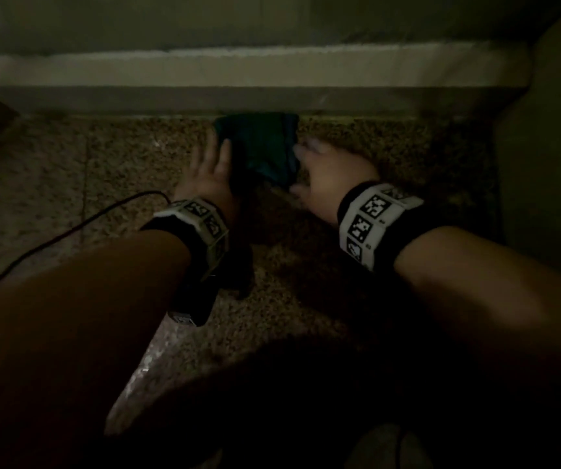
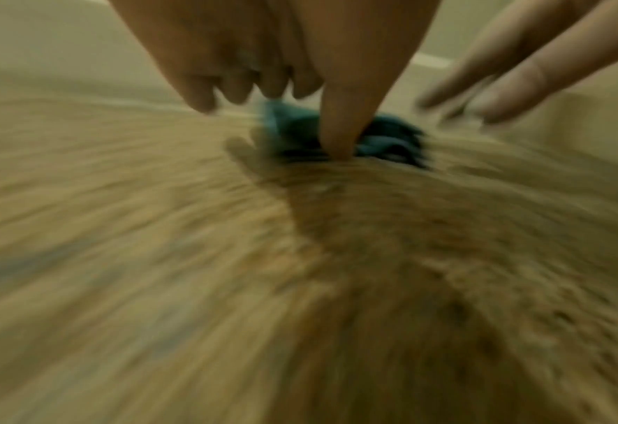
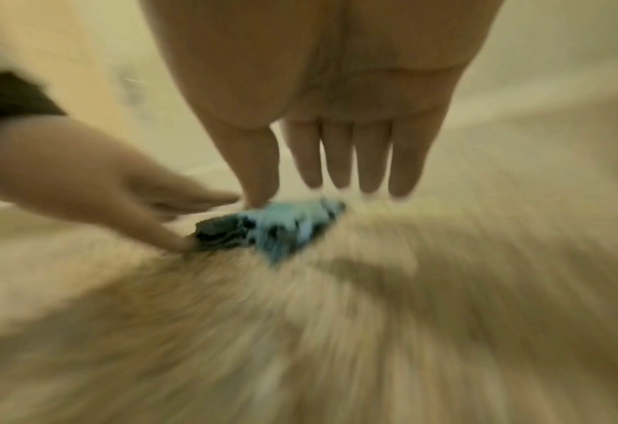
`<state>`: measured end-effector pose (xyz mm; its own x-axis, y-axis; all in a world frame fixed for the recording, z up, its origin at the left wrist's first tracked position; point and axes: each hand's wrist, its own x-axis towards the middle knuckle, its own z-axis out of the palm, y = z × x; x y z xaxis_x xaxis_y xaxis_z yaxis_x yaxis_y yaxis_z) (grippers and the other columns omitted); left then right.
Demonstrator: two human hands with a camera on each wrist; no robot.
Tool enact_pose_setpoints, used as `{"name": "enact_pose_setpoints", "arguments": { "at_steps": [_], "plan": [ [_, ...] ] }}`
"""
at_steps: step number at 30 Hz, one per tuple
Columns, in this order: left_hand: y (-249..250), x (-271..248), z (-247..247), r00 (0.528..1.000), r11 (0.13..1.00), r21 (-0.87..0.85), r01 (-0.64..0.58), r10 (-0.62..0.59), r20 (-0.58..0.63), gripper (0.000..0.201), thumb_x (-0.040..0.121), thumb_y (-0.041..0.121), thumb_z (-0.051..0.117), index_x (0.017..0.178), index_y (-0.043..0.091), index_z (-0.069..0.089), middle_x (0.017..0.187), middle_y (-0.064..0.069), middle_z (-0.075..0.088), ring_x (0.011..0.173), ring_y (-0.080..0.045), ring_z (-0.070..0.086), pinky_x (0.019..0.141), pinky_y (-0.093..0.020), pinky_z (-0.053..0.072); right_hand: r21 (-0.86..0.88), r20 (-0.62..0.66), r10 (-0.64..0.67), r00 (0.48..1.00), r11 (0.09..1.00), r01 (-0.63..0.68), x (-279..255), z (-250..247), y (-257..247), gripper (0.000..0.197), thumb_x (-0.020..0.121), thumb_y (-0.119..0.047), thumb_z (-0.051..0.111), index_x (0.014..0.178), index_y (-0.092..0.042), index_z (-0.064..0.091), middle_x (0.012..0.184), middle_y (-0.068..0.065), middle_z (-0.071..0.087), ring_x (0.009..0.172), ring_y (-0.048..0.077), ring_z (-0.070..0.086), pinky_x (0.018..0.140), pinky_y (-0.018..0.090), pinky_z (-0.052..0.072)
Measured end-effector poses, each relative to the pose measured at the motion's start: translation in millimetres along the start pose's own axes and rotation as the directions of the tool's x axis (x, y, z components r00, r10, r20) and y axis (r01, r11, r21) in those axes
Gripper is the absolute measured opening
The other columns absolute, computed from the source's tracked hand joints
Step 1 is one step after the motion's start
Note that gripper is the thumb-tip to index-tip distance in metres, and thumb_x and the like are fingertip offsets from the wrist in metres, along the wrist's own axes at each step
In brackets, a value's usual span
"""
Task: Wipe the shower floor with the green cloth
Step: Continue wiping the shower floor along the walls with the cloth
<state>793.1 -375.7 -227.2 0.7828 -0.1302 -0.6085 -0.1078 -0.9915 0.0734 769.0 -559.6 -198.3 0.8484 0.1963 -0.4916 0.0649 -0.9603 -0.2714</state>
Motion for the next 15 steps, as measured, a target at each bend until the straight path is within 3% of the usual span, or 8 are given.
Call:
{"name": "enact_pose_setpoints", "arguments": {
  "at_steps": [3,5,9,15],
  "plan": [
    [-36,-13,14,0.985,0.985,-0.032,0.168,-0.167,0.043,0.093,0.089,0.055,0.050,0.149,0.026,-0.014,0.156,-0.002,-0.022,0.144,-0.032,-0.014,0.117,-0.046,0.004,-0.121,0.027,-0.166,0.986,0.978,0.168,20,-7,-19,0.068,0.099,-0.041,0.041,0.153,-0.019,0.006,0.160,0.003,-0.005,0.146,0.023,-0.001,0.116,0.038,0.016],
    [-49,-17,19,0.978,0.981,-0.042,0.189,-0.184,0.099,0.092,0.088,0.058,0.049,0.149,0.030,-0.013,0.156,0.000,-0.021,0.144,-0.031,-0.013,0.118,-0.046,0.006,-0.175,0.105,-0.192,0.976,0.962,0.208,39,-4,-30,0.070,0.099,-0.044,0.039,0.153,-0.020,0.001,0.159,0.003,-0.011,0.146,0.023,-0.006,0.117,0.038,0.010],
    [-53,-19,20,0.980,0.984,-0.034,0.174,-0.170,0.108,0.090,0.090,0.055,0.050,0.148,0.033,-0.015,0.155,0.003,-0.024,0.145,-0.027,-0.013,0.117,-0.041,0.007,-0.205,0.200,-0.103,0.974,0.968,0.145,62,1,-38,0.072,0.100,-0.048,0.033,0.152,-0.018,-0.005,0.159,0.002,-0.014,0.146,0.024,-0.010,0.118,0.036,0.007],
    [-55,-15,21,0.982,0.986,-0.066,0.153,-0.145,0.119,0.096,0.087,0.056,0.053,0.148,0.030,-0.016,0.155,0.000,-0.025,0.144,-0.031,-0.014,0.118,-0.048,0.009,-0.177,0.191,-0.066,0.979,0.979,0.101,56,11,-37,0.059,0.104,-0.039,0.022,0.152,-0.020,-0.006,0.158,0.001,-0.015,0.146,0.022,-0.010,0.119,0.035,0.006]
  ]
}}
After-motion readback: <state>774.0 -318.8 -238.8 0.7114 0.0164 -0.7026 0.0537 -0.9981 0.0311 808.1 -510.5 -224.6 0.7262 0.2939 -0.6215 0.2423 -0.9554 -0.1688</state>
